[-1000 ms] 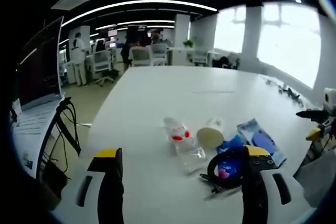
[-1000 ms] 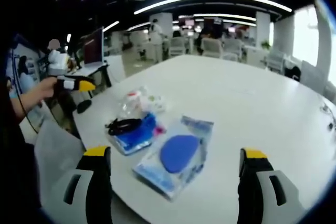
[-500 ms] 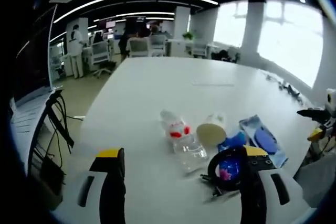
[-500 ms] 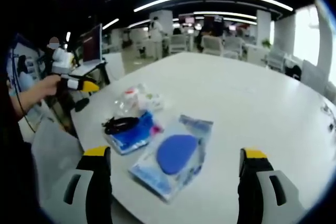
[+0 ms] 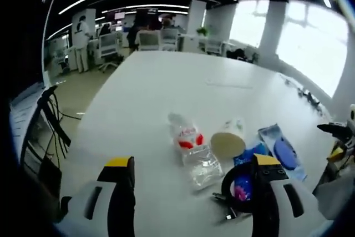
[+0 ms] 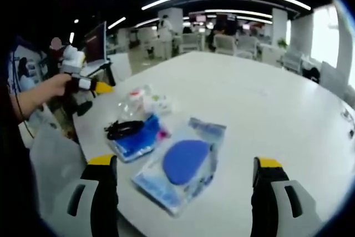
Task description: Arrange the tabletop items into an orderly group along one side of the table until the central work area is clear of visible clutter.
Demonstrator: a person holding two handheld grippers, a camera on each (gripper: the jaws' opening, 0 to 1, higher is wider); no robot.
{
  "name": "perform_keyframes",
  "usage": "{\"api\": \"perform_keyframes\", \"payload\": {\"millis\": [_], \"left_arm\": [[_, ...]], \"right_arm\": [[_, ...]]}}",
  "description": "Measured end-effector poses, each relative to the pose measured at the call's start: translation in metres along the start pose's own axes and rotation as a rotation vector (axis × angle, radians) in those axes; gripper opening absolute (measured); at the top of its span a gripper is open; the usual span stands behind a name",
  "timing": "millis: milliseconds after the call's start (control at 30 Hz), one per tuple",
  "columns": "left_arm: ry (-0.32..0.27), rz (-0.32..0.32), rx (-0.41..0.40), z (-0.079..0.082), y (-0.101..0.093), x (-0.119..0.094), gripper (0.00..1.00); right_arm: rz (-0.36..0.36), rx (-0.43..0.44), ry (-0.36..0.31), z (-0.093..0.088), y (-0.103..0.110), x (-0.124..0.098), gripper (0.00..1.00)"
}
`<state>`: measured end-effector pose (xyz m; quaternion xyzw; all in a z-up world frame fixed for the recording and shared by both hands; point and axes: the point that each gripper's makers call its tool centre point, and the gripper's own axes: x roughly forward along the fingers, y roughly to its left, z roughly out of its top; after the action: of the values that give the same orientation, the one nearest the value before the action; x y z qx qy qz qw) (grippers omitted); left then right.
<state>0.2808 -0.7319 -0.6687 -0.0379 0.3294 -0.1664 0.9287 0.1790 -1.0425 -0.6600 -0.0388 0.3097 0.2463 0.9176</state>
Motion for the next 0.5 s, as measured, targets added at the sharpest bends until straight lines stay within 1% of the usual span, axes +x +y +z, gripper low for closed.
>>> {"api": "perform_keyframes", "payload": {"millis": [133,200,267,367,500], "left_arm": [[0.026,0.003,0.001,-0.004,0.003,0.011,0.82],[0.033,0.005,0.001,-0.005,0.004,0.015,0.82],[0.029,0.009,-0.008,-0.004,0.005,0.019,0.81],[0.051,0.011,-0.016,-0.006,0.005,0.025,0.80],[0.057,0.014,-0.032,-0.003,0.004,0.033,0.79]], "right_arm": [[0.004,-0.001,0.026,-0.006,0.001,0.004,1.00],[0.006,-0.002,0.028,-0.007,0.002,0.005,1.00],[0.011,0.006,0.029,-0.008,0.003,0.006,1.00],[0.014,0.011,0.032,-0.010,0.002,0.007,1.00],[0.019,0.017,0.040,-0.014,0.002,0.009,1.00]]}}
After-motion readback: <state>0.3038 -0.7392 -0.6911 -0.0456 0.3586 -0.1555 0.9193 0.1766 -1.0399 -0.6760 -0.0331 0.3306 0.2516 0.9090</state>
